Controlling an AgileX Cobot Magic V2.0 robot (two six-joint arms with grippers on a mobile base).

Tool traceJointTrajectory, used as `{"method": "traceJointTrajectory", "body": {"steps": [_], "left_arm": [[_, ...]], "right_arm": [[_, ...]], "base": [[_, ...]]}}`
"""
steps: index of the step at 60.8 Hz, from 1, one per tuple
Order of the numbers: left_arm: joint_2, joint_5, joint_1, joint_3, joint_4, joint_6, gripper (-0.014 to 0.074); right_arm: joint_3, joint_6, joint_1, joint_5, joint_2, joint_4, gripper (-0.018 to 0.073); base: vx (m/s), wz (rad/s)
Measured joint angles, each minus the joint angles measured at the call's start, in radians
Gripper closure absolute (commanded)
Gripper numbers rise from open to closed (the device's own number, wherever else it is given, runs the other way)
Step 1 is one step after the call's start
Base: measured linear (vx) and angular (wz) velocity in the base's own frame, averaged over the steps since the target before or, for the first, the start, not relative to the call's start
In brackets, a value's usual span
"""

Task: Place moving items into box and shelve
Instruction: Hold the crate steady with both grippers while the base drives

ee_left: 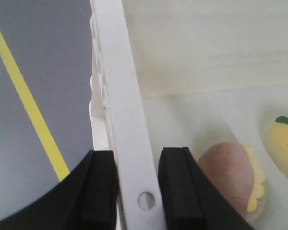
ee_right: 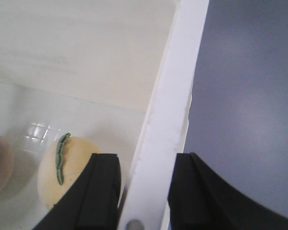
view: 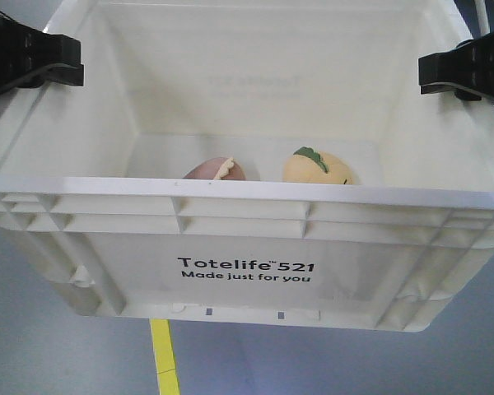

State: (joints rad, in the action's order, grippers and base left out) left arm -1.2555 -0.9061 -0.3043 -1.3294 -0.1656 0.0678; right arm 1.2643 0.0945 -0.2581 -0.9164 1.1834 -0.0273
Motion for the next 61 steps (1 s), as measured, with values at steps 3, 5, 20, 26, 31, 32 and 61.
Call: {"method": "traceJointTrajectory", "body": {"steps": [3,5,20,26,31,32,61], "left_arm": [[0.0,-0.003,0.0,0.0,0.0,0.0,0.0603],[0.0,-0.004,0.0,0.0,0.0,0.001,0.0603],[0.0,-0.006,0.0,0.0,-0.001,0.001,0.0603],[0.0,-0.006,0.0,0.0,-0.001,0.001,0.0603],[0.0,-0.006,0.0,0.0,-0.001,0.001,0.0603],[0.0,-0.006,0.0,0.0,-0.001,0.001,0.0603],[0.0,-0.005,-0.001,0.0,0.003,-0.006,0.0603]], "right_arm": [[0.0,0.0,0.0,0.0,0.0,-0.001,0.0564],[0.0,0.0,0.0,-0.001,0.0,-0.001,0.0564],[0.0,0.0,0.0,-0.005,0.0,-0.001,0.0564],[0.0,0.0,0.0,-0.005,0.0,-0.001,0.0564],[0.0,0.0,0.0,-0.005,0.0,0.001,0.0564],[0.0,0.0,0.0,-0.005,0.0,0.001,0.0564],[0.0,0.019,0.0,-0.013,0.001,0.008,0.0564]], "base": [[-0.01,0.29],[0.01,0.26],[0.06,0.21],[0.11,0.22],[0.15,0.26],[0.17,0.28],[0.24,0.23]]}}
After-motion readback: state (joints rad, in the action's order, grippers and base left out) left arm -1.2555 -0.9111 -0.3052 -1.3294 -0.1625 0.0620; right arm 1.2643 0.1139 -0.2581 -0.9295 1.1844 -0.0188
